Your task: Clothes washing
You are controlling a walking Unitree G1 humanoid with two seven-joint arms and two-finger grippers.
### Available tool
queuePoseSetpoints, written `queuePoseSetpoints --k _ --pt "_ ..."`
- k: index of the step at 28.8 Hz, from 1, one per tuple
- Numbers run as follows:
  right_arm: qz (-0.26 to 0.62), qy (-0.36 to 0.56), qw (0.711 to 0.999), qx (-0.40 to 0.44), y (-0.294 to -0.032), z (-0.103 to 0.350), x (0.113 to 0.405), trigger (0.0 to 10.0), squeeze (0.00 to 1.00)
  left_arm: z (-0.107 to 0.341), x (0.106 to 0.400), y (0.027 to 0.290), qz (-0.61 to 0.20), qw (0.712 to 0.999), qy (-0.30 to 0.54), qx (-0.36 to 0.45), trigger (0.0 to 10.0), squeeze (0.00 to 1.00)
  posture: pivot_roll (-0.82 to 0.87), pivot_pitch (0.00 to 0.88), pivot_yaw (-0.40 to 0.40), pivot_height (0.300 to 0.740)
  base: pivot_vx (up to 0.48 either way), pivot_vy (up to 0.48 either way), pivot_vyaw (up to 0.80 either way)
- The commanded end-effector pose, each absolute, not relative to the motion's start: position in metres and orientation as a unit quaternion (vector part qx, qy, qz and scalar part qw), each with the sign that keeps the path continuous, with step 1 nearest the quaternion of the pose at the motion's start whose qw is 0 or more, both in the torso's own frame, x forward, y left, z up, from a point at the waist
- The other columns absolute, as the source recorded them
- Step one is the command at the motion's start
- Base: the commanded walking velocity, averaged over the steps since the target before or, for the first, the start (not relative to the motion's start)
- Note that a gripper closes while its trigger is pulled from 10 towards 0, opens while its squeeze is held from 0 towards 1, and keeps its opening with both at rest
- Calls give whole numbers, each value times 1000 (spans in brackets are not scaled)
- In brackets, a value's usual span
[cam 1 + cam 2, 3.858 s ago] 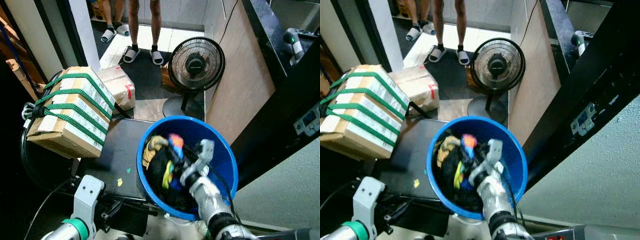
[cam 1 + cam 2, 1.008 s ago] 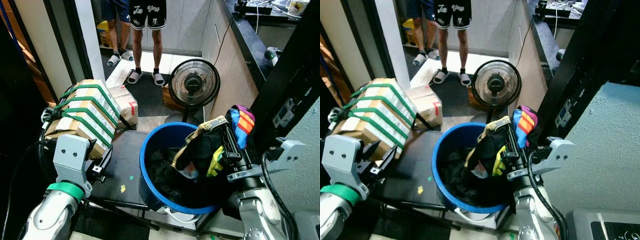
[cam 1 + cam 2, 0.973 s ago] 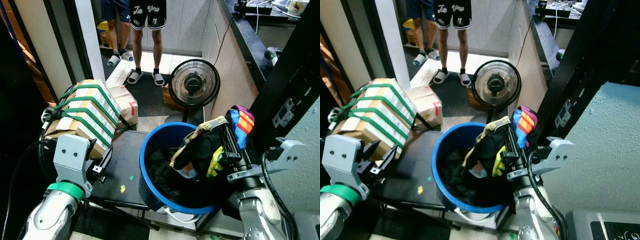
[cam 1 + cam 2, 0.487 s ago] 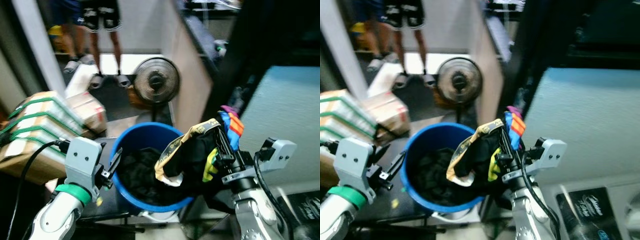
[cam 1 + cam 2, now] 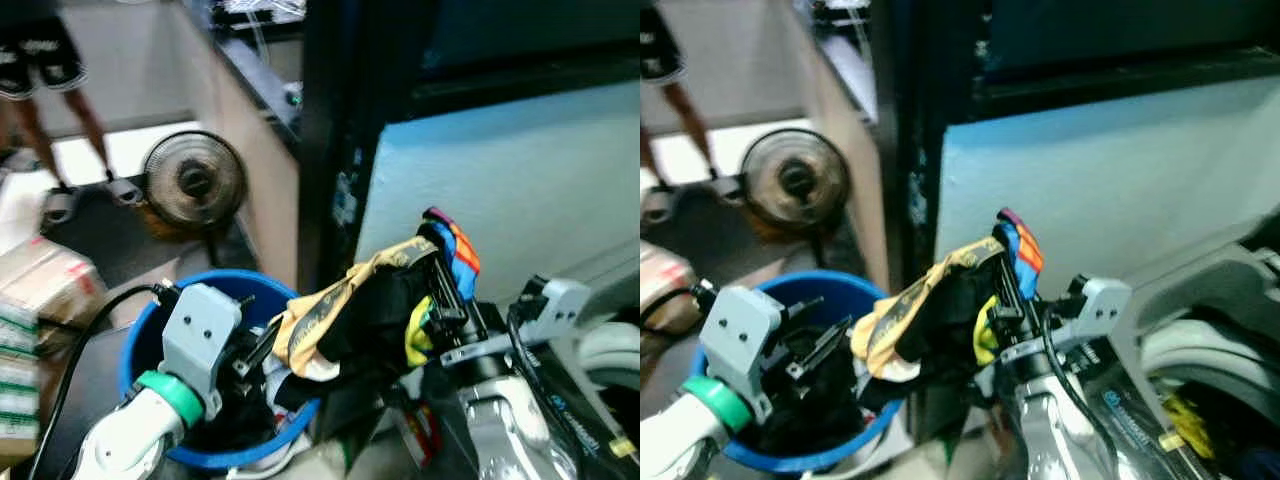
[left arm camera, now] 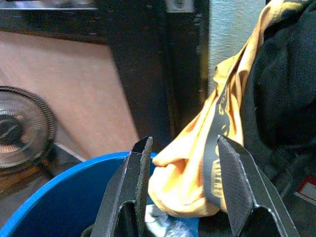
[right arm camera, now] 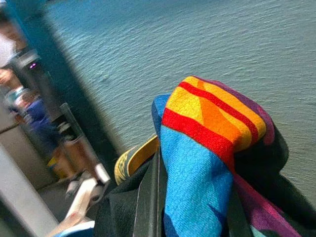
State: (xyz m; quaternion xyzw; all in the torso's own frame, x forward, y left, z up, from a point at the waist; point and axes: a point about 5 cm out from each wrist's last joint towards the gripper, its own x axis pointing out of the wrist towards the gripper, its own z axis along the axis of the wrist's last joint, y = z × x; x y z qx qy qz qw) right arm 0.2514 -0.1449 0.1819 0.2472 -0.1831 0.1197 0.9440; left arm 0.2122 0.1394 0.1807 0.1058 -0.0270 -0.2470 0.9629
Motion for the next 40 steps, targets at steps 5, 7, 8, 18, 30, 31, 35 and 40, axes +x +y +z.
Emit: queuePoseSetpoints --k 5,7,8,18,30,31,35,40 --pt "111 -236 929 264 -154 212 259 10000 0 192 215 143 -247 965 -45 80 10000 0 150 0 55 740 0 0 -800" --pt "111 -238 928 263 -155 213 260 10000 0 193 214 141 -259 962 -46 77 10000 0 153 0 51 740 0 0 -800" --pt "112 -238 929 261 -156 213 260 10000 0 193 207 131 -310 947 -38 72 10000 0 153 0 51 740 0 0 -800" --pt "116 -230 931 259 -153 210 258 10000 0 186 188 110 -423 905 3 51 10000 0 153 0 51 740 0 0 -800" --pt "115 -230 931 258 -156 210 260 10000 0 198 192 109 -433 901 -22 35 10000 0 147 0 55 740 0 0 -800" --pt "116 -231 931 258 -156 212 261 10000 0 201 199 115 -397 916 -38 45 10000 0 147 0 55 740 0 0 -800" --pt "119 -235 930 255 -156 215 264 10000 0 210 221 139 -281 954 -78 70 10000 0 150 0 40 740 0 0 -800" --pt "121 -235 931 252 -157 217 266 10000 0 214 223 145 -261 959 -87 69 10000 0 151 0 34 740 0 0 -800"
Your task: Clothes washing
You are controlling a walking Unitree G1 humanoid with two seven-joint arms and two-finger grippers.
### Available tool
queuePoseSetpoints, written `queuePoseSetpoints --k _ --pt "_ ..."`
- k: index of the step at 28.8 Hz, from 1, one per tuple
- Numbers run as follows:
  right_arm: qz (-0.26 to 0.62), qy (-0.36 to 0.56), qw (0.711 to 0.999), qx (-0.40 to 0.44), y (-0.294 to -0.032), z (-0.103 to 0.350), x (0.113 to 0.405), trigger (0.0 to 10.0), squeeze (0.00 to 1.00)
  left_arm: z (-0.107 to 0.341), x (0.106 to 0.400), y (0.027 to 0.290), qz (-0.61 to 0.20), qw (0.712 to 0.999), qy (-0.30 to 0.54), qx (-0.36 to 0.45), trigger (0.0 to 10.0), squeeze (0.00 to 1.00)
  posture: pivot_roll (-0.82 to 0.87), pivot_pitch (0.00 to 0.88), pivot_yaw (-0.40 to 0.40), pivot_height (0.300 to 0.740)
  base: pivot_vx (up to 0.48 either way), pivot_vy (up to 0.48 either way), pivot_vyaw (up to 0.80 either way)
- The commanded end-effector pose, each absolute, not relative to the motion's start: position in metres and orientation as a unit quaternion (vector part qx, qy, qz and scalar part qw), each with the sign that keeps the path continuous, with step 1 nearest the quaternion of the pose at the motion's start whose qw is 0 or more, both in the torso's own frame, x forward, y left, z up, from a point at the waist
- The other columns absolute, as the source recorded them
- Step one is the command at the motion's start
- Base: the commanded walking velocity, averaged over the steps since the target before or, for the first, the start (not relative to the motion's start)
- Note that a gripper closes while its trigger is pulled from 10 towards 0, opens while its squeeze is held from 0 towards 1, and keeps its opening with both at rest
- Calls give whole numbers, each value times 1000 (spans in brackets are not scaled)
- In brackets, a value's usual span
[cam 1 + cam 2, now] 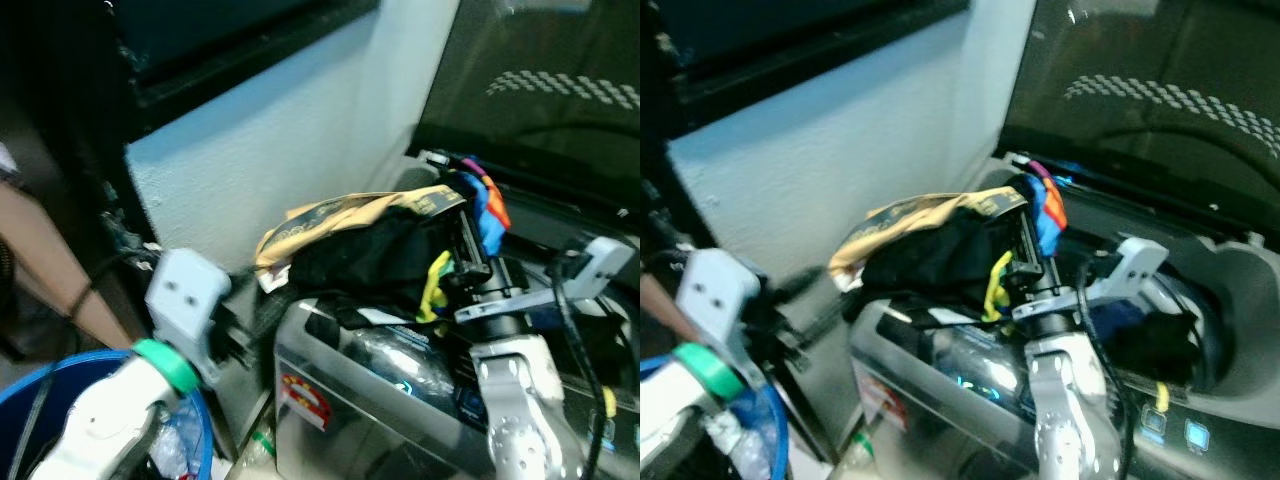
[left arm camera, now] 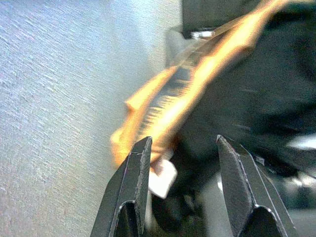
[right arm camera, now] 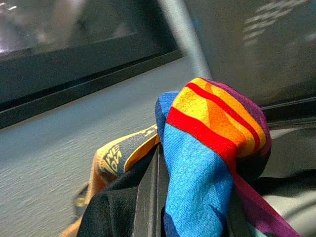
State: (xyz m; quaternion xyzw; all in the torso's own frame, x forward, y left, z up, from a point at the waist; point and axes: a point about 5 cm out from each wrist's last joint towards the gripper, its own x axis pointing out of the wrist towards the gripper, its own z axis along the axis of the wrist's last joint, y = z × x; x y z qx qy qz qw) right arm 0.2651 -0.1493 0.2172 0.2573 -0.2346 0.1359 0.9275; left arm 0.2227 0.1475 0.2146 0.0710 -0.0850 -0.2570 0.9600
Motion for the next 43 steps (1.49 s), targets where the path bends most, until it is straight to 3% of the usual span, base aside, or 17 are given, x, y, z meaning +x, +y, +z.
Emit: queuePoseSetpoints --k 1,12,15,19,20,30,35,43 --pt "121 -235 931 252 -157 217 266 10000 0 214 223 145 -261 959 -87 69 10000 0 151 0 34 740 0 0 -800" --pt "100 -242 940 220 -175 235 281 10000 0 219 234 165 -165 978 -100 75 10000 0 156 0 24 740 0 0 -800" --pt "129 -258 938 194 -173 260 293 10000 0 219 240 171 -145 981 -96 88 10000 0 155 0 24 740 0 0 -800" --pt "183 -233 941 163 -162 273 305 10000 0 220 241 173 -136 982 -99 86 10000 0 155 0 24 740 0 0 -800" --pt "220 -213 945 117 -153 275 309 10000 0 220 240 173 -132 983 -99 84 10000 0 155 0 24 740 0 0 -800" --pt "288 -197 932 96 -131 291 321 10000 0 219 239 175 -104 987 -101 76 10000 0 167 0 0 740 0 0 -640" --pt "320 -228 918 48 -124 334 338 10000 0 216 239 176 -106 986 -91 96 10000 0 168 0 -4 740 0 0 0" --pt "304 -270 910 78 -115 392 357 10000 0 214 239 180 -101 984 -85 116 10000 0 168 0 -7 740 0 0 0"
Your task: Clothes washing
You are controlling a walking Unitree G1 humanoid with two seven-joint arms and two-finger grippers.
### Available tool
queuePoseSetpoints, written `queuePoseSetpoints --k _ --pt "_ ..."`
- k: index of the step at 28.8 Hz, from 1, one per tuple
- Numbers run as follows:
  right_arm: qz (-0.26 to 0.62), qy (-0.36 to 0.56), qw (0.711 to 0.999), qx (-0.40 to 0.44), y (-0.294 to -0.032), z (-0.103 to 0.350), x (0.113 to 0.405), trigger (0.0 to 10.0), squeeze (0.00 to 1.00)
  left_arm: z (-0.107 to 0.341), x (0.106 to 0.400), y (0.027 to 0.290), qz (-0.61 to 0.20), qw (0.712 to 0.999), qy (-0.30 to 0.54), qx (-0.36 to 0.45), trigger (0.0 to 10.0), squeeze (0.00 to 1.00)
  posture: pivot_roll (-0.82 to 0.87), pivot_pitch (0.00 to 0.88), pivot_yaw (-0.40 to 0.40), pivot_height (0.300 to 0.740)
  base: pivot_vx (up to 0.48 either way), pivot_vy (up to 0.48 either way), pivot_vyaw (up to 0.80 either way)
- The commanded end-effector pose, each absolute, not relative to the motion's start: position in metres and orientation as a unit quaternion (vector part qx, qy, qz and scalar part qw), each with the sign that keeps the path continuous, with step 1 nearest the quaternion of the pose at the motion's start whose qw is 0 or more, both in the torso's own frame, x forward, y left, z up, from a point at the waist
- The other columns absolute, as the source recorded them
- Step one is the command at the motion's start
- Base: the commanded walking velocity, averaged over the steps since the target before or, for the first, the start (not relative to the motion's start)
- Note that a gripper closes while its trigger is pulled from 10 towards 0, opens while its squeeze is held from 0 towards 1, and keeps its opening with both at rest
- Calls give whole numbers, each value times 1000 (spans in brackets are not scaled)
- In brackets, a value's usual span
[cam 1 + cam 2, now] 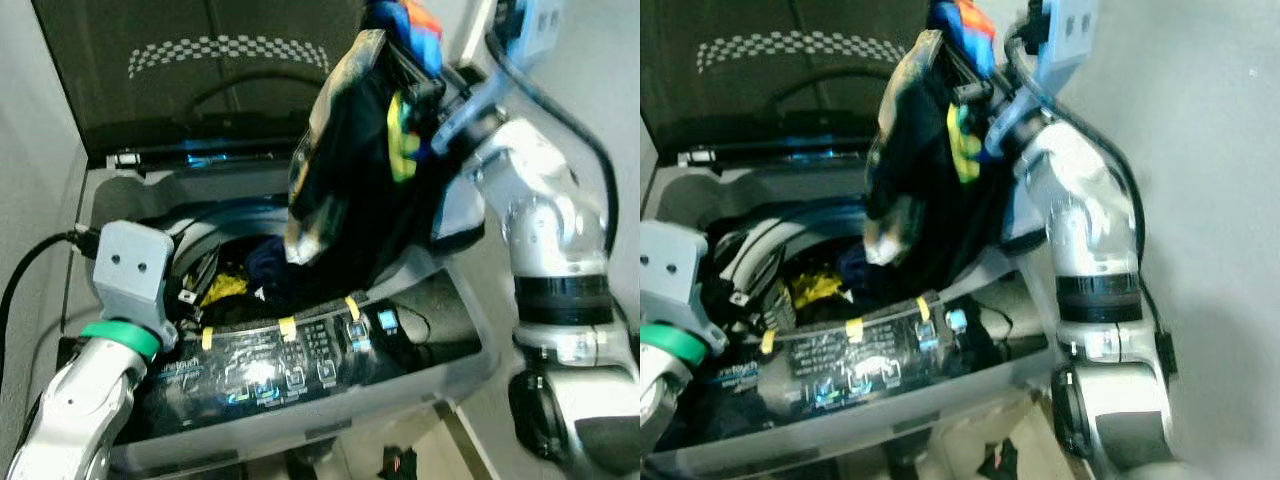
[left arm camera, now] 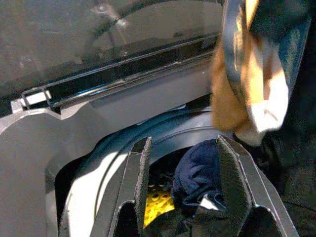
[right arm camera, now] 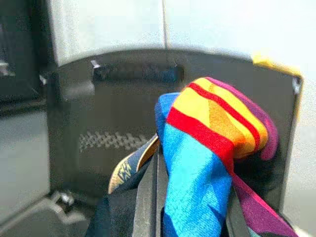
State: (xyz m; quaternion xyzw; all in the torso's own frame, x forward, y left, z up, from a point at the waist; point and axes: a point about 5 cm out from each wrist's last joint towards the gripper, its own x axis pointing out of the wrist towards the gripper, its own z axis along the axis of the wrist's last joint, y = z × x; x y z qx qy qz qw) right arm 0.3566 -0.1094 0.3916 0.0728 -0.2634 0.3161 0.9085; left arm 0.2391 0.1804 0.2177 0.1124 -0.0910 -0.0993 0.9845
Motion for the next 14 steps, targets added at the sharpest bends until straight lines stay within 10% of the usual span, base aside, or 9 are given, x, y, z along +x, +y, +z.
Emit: queuePoseSetpoints --k 1,10,14 --pt "318 -270 906 67 -100 401 360 10000 0 214 240 180 -100 985 -85 114 10000 0 171 0 -11 740 0 0 0" --pt "409 -138 902 26 -61 361 374 10000 0 206 233 167 -216 962 -39 162 10000 0 215 0 -39 740 0 0 0" --pt "527 -35 849 19 -50 322 354 10000 0 214 228 175 -229 962 -30 148 10000 0 219 0 -24 740 0 0 0"
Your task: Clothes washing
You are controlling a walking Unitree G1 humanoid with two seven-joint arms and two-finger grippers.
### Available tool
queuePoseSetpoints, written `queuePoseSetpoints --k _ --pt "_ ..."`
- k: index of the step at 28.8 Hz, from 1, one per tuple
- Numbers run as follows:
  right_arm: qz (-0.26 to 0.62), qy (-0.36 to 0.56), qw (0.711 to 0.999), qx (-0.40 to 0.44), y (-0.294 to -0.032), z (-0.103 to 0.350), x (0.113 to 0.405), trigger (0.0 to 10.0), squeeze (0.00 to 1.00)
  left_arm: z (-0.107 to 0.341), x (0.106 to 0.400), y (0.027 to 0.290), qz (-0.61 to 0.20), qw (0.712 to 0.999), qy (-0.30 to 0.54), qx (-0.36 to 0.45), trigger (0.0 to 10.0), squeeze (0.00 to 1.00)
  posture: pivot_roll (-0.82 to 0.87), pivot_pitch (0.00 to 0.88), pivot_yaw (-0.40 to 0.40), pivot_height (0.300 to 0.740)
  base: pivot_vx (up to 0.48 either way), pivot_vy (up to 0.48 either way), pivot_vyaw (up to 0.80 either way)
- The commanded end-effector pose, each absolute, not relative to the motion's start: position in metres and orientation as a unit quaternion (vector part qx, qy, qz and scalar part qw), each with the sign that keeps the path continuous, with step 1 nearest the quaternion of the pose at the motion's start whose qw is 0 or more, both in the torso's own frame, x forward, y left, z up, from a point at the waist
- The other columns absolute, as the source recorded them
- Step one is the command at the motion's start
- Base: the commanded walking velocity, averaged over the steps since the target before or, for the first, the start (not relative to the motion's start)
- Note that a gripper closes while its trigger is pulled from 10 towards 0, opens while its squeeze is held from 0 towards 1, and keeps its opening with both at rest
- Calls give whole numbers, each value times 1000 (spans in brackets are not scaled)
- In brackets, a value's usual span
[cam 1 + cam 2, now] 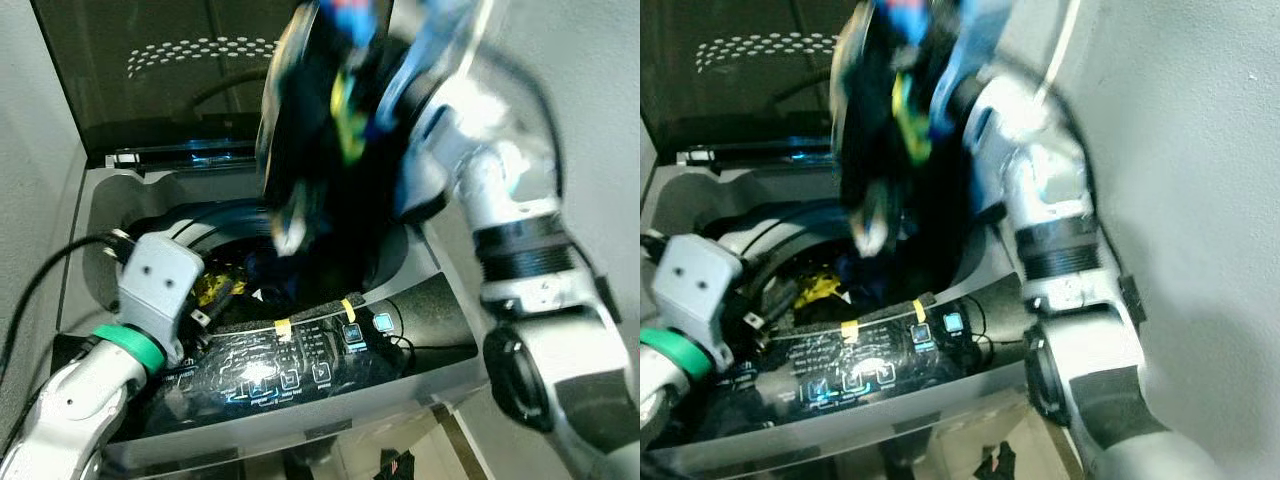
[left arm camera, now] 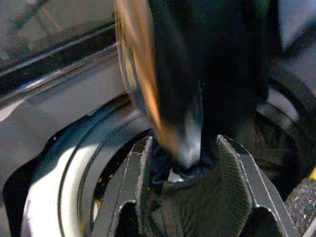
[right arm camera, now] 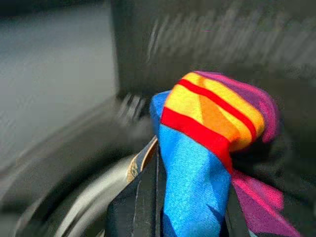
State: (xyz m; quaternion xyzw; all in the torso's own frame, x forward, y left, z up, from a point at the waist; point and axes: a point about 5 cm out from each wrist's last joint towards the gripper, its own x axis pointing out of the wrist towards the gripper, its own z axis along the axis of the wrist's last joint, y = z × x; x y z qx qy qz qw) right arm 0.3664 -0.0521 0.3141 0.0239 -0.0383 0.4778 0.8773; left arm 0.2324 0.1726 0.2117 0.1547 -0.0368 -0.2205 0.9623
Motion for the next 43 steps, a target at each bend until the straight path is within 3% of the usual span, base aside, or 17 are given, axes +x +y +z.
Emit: queuePoseSetpoints --k 1,4,8,9,10,12,18,19,26,34,38,41,43 --pt "527 -35 849 19 -50 322 354 10000 0 214 228 175 -229 962 -30 148 10000 0 219 0 -24 740 0 0 0" --pt "550 7 834 -32 -52 305 351 10000 0 215 226 176 -250 954 -27 162 10000 0 217 0 -16 740 0 0 0" --pt "537 30 840 -65 -56 291 359 10000 0 214 224 177 -264 949 -16 171 10000 0 217 0 -16 740 0 0 0" --pt "534 33 842 -66 -57 291 361 10000 576 214 223 177 -268 948 -15 171 10000 0 217 0 -16 740 0 0 0" --pt "532 40 844 -64 -58 291 360 10000 961 216 223 177 -274 946 -12 171 10000 0 217 0 -16 740 0 0 0" --pt "530 42 845 -63 -59 292 361 10000 1000 216 222 176 -278 946 -11 169 10000 0 217 0 -16 740 0 0 0" --pt "515 36 854 -68 -63 298 364 10000 1000 219 216 171 -306 939 -20 158 10000 0 224 0 -15 740 0 0 0" --pt "501 10 864 -53 -64 307 368 10000 0 219 216 170 -308 938 -20 156 10000 0 224 0 -15 740 0 0 0" --pt "451 -46 891 -22 -79 329 379 10000 0 220 214 166 -334 932 -20 142 10000 0 216 0 -7 740 0 0 0" --pt "443 -10 895 -51 -98 320 381 10000 0 220 215 165 -344 929 -13 137 10000 0 211 0 2 740 0 0 0" --pt "483 18 875 -11 -102 310 373 10000 0 221 213 162 -360 923 -12 132 10000 0 208 0 9 740 0 0 0" --pt "529 25 847 -44 -74 300 362 10000 59 221 215 162 -365 922 -14 132 10000 0 191 0 22 740 0 0 0" --pt "529 25 847 -44 -74 300 362 10000 59 221 215 162 -365 922 -14 132 10000 0 191 0 22 740 0 0 0"
